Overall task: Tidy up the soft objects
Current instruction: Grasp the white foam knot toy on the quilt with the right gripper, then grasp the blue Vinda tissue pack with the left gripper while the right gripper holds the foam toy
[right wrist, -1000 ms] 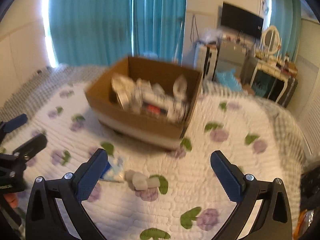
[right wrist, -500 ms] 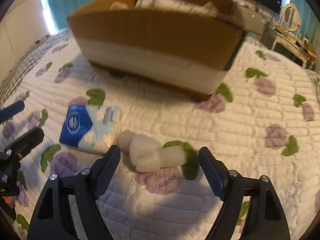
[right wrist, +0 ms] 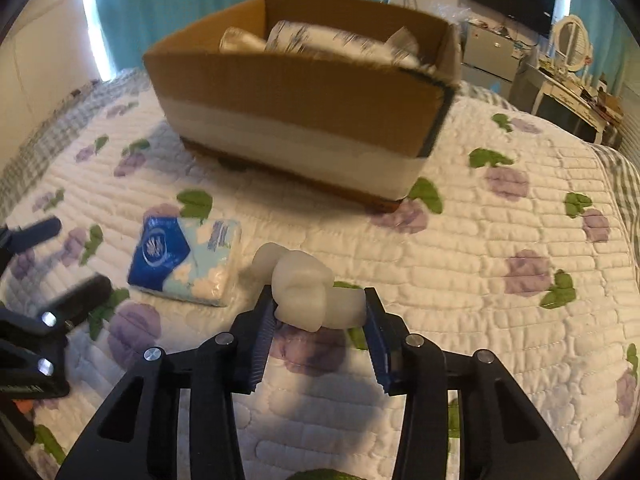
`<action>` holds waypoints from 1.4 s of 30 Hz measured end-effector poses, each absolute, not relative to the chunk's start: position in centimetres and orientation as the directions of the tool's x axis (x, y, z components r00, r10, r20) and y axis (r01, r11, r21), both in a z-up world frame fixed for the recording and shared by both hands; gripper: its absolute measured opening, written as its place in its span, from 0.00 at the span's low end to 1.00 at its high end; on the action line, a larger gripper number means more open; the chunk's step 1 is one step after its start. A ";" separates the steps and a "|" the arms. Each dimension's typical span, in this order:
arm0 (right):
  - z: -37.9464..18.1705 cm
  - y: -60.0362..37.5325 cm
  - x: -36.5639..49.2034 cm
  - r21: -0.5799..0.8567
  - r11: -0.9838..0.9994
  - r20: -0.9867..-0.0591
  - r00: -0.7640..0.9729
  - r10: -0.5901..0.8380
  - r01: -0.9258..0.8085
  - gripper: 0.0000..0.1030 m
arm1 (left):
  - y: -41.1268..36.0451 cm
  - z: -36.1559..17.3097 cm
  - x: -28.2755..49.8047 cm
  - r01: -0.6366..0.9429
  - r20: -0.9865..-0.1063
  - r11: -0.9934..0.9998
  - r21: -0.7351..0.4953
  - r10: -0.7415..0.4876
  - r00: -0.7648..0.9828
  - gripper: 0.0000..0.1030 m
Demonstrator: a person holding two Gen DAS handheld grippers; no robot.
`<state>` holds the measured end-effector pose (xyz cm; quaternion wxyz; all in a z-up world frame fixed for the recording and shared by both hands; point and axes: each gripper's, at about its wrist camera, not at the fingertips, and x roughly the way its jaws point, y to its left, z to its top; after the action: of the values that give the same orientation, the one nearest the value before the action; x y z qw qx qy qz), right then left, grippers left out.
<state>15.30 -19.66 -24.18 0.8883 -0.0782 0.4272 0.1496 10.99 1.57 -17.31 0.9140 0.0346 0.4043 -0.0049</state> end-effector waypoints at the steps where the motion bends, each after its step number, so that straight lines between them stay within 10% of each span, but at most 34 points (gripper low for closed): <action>1: -23.8 -19.9 15.2 -0.012 0.945 -0.778 0.597 0.196 -0.326 0.40 | 1.3 -17.2 10.9 0.039 -0.738 0.997 0.061 0.019 0.675 1.00; 24: -22.9 -22.1 15.5 -0.066 0.969 -0.796 0.599 0.092 -0.237 0.41 | -4.4 -20.0 15.3 0.068 -0.777 0.997 -0.029 -0.065 0.626 0.98; 30: -23.0 -21.9 15.4 -0.070 0.969 -0.795 0.600 0.089 -0.237 0.41 | -4.1 -20.3 15.2 0.071 -0.774 0.997 -0.041 -0.077 0.629 0.80; 42: -21.8 -21.5 14.3 -0.060 0.966 -0.767 0.630 0.116 -0.251 0.41 | -3.2 -18.7 13.1 0.096 -0.729 0.994 -0.055 -0.106 0.676 0.75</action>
<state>14.34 -21.52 -21.79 0.8993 -0.0809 0.4175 0.1021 13.12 -3.22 -18.73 0.9155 -0.0060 0.3985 -0.0553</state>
